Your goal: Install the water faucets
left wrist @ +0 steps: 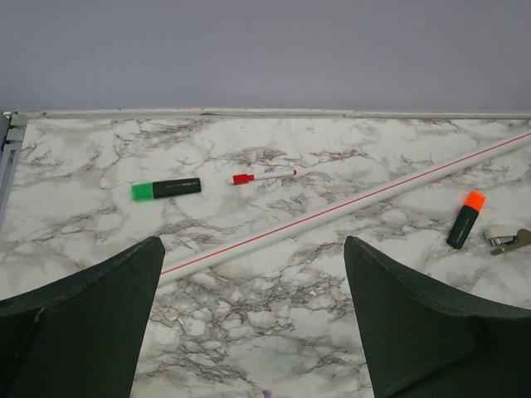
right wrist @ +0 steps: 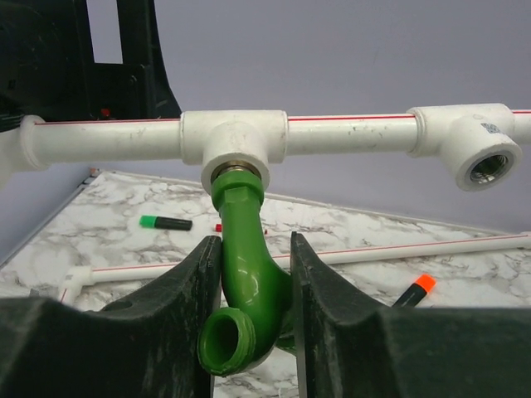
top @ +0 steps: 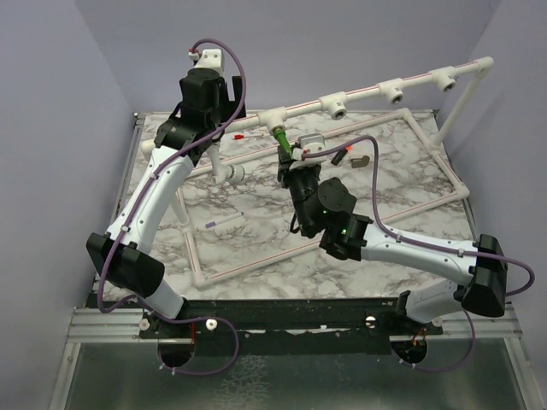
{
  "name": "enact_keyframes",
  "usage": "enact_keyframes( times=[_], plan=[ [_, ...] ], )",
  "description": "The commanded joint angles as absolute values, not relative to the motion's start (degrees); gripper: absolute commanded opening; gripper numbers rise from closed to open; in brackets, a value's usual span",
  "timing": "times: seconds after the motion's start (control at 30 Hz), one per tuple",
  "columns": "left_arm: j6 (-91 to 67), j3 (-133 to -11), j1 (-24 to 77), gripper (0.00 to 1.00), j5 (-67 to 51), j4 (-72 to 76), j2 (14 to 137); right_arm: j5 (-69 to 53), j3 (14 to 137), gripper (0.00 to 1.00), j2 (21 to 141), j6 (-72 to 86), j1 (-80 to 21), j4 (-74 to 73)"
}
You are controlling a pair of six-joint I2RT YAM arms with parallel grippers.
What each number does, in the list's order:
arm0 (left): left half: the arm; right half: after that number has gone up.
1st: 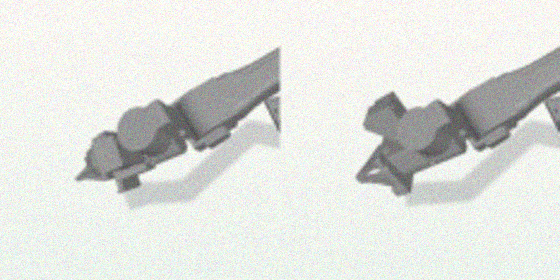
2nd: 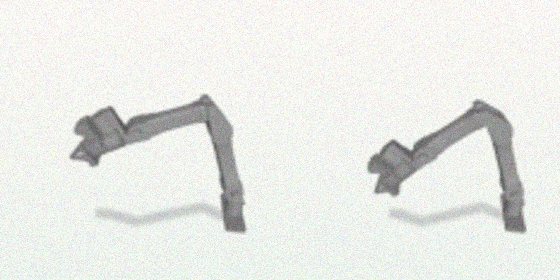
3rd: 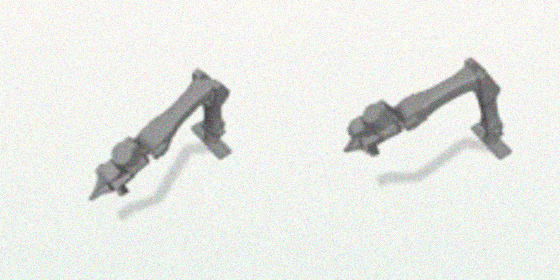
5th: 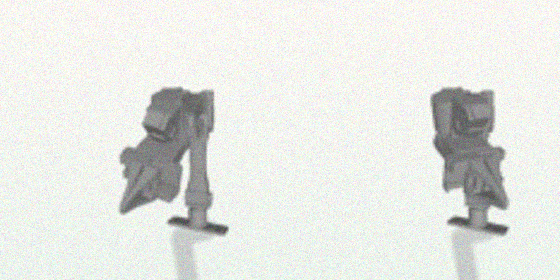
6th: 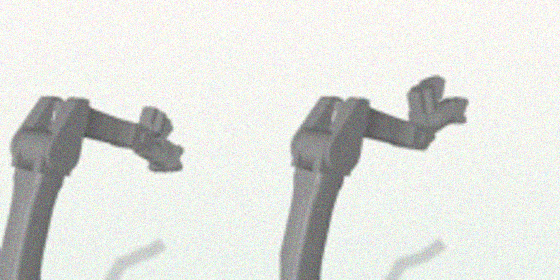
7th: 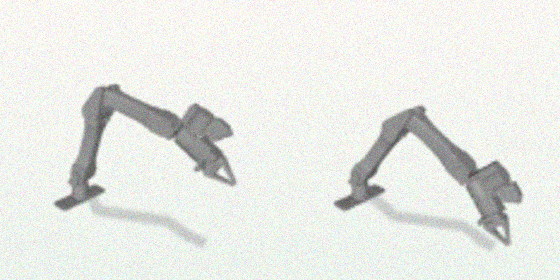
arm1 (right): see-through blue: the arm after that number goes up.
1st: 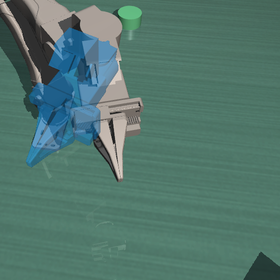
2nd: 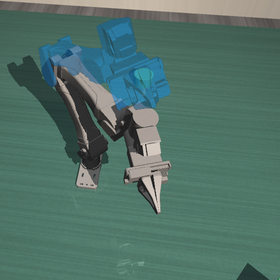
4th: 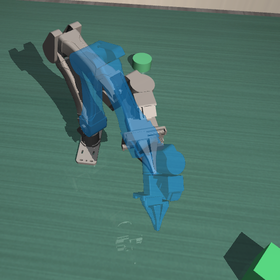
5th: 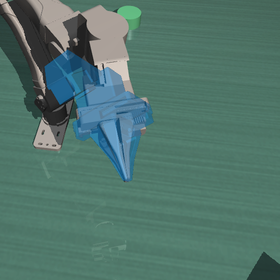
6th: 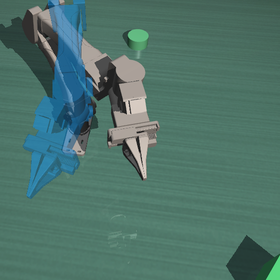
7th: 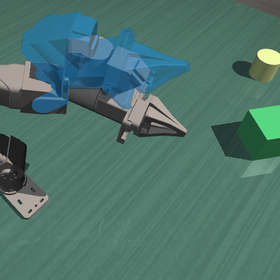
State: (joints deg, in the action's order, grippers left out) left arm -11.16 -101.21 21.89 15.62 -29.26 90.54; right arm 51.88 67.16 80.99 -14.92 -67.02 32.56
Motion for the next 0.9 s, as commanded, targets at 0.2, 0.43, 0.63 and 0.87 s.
enact_keyframes(
  times=[0.2,0.43,0.63,0.87],
  plan=[
    [-11.2,-101.5,23.2,0.91,13.6,-32.4,91.2,44.6,67.0,0.57,72.7,-10.1,-68.6,30.4],
    [-11.1,-101.6,23.2,0.91,13.8,-32.4,91.2,51.7,60.9,0.61,64.9,-17.0,-68.2,29.3],
    [-11.0,-101.7,23.2,0.91,13.8,-32.5,91.2,54.8,56.3,0.11,60.1,-11.6,-64.1,19.1],
    [-10.9,-101.7,23.2,0.91,13.7,-32.4,91.5,40.2,50.9,0.0,58.2,12.3,-51.1,3.3]
  ],
)
